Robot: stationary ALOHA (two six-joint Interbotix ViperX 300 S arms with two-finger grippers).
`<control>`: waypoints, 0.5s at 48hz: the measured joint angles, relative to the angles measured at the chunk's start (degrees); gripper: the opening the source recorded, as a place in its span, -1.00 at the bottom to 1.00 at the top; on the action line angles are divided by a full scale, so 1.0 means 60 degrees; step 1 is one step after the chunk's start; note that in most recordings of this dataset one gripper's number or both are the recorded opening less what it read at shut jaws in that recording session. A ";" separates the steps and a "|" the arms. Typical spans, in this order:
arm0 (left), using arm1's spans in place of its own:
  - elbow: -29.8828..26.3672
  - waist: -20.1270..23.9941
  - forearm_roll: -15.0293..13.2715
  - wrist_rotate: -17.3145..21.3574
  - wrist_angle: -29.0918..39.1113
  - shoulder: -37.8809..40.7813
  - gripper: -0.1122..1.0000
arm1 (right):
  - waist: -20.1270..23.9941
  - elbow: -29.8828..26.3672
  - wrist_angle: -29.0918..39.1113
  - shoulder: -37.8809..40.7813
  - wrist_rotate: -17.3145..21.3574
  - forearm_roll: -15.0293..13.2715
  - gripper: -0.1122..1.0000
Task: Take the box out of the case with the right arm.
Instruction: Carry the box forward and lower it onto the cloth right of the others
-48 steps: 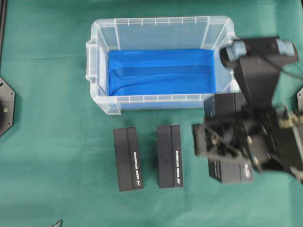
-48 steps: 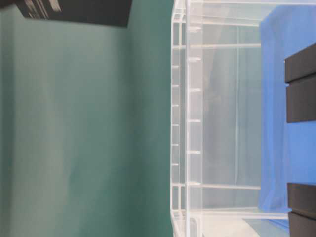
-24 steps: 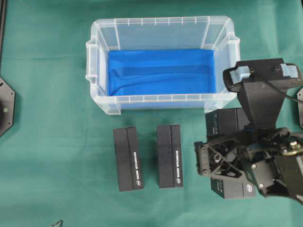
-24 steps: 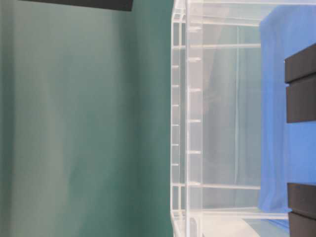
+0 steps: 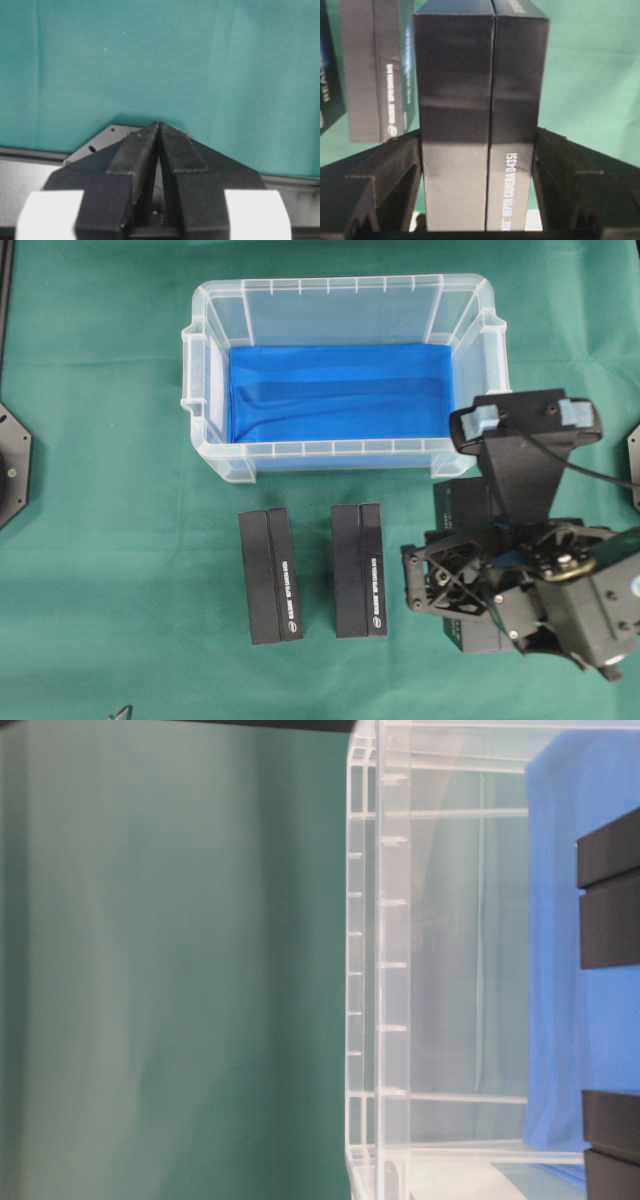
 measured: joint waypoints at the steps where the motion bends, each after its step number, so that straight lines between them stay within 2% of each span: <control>1: 0.0000 0.0000 0.0000 0.0000 0.0000 0.0015 -0.80 | 0.0000 0.0103 -0.0117 -0.0015 0.0029 -0.0015 0.37; 13: 0.0015 0.0000 0.0000 0.0000 0.0000 0.0015 -0.80 | -0.0073 0.1567 -0.1655 0.0015 0.0366 0.0000 0.37; 24: 0.0015 0.0000 0.0000 0.0000 0.0000 0.0000 -0.80 | -0.0117 0.2754 -0.3091 0.0205 0.0674 0.0205 0.37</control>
